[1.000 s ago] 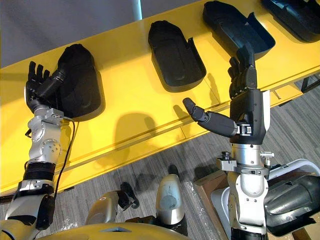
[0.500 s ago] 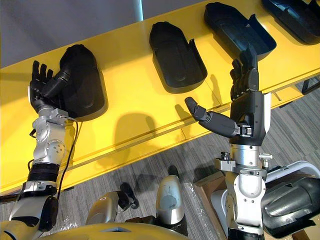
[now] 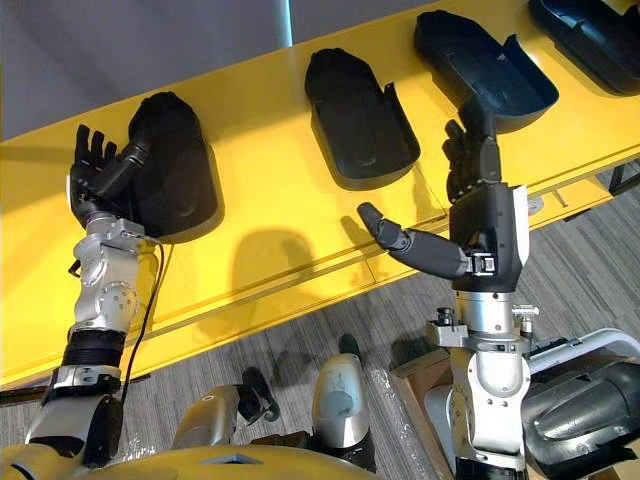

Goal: Walk over and take three plastic housings, then place them on the shelf

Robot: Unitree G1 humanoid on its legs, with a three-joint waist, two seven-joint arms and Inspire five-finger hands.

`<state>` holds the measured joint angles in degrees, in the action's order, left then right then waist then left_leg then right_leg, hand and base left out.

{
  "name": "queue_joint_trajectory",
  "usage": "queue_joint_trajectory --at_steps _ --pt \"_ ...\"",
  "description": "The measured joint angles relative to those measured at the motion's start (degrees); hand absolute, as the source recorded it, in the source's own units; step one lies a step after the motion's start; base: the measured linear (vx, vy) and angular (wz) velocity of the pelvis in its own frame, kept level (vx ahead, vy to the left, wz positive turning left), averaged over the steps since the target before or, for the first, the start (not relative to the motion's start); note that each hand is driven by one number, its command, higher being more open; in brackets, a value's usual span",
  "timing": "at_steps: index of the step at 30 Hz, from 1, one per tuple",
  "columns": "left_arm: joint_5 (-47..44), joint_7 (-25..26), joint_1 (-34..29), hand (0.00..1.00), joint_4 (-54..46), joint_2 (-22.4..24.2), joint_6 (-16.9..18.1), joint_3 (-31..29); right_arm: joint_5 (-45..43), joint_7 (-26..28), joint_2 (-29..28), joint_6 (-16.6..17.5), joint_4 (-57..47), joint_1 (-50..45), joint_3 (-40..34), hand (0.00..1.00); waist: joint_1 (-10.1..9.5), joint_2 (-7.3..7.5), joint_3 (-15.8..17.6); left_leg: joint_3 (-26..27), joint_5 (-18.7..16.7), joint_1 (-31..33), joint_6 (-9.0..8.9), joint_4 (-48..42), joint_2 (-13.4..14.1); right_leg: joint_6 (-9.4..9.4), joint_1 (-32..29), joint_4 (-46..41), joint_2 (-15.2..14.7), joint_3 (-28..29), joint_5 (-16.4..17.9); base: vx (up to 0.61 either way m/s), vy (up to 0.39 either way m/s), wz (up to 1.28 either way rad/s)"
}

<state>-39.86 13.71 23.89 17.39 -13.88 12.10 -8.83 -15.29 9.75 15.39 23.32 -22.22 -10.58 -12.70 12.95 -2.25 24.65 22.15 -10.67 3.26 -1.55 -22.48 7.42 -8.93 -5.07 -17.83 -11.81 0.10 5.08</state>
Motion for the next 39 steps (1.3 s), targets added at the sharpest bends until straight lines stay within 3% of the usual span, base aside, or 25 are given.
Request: queue_joint_trajectory --at_steps 7,15,18,22,26,35,39 --pt "0.17 -1.65 -0.70 1.00 -1.77 0.36 -0.31 2.38 -0.70 2.11 0.05 0.01 0.24 2.73 5.24 1.00 -0.57 -0.24 -0.01 -1.79 1.72 0.35 0.13 2.09 -1.12 0.10 0.12 0.14 -0.76 -1.86 0.06 -0.01 -0.008 0.15" --pt "13.77 2.80 -8.22 1.00 -14.37 0.91 -0.26 1.17 -0.65 -0.56 0.04 0.02 0.31 1.98 5.62 1.00 -1.08 -1.03 -0.52 -2.80 2.22 -0.50 -0.13 3.41 -1.04 0.32 2.17 2.51 -0.34 -3.34 -0.23 0.04 -0.004 0.06" --pt "14.35 2.54 -11.03 1.00 -20.35 2.86 1.84 -0.81 -0.53 -0.45 -0.04 0.12 0.36 0.99 5.22 1.00 -1.77 -2.12 -2.10 -2.87 2.42 -2.27 -0.45 5.06 -1.09 0.40 4.33 4.56 -0.09 -3.92 -0.61 0.06 -0.006 0.01" --pt "15.50 -1.76 -16.48 1.00 -29.04 3.70 4.74 -1.47 2.54 -1.42 -1.27 0.76 0.37 0.16 5.19 1.00 -2.85 -3.28 -6.61 -3.29 3.71 -4.66 -0.98 9.03 -1.74 0.63 7.20 8.11 0.15 -5.05 -1.31 0.08 -0.012 0.08" --pt "15.53 -5.79 -20.29 1.00 -35.67 4.58 6.70 -1.70 4.16 -2.61 -2.69 0.77 0.31 0.16 5.22 1.00 -3.57 -2.83 -8.53 -3.87 4.54 -6.89 -1.39 11.60 -1.94 0.70 9.78 9.99 0.23 -6.23 -1.50 0.04 -0.014 0.08" --pt "15.57 -15.28 -36.03 1.00 -46.50 9.56 8.03 -5.35 4.84 -4.03 -8.85 0.46 -0.62 -2.28 2.40 1.00 -5.58 -0.47 -12.58 -5.61 6.73 -8.81 -1.79 16.45 -2.80 0.94 12.30 12.89 0.27 -8.66 -2.02 0.01 -0.005 0.11" --pt "14.39 -19.77 -41.01 1.00 -47.23 11.79 8.05 -6.51 5.15 -6.95 -10.33 -2.06 -1.24 -4.47 0.53 1.00 -6.71 0.61 -13.36 -5.93 7.88 -8.87 -1.85 18.88 -3.10 1.15 12.28 13.48 0.34 -9.44 -2.29 -0.01 0.002 0.11"
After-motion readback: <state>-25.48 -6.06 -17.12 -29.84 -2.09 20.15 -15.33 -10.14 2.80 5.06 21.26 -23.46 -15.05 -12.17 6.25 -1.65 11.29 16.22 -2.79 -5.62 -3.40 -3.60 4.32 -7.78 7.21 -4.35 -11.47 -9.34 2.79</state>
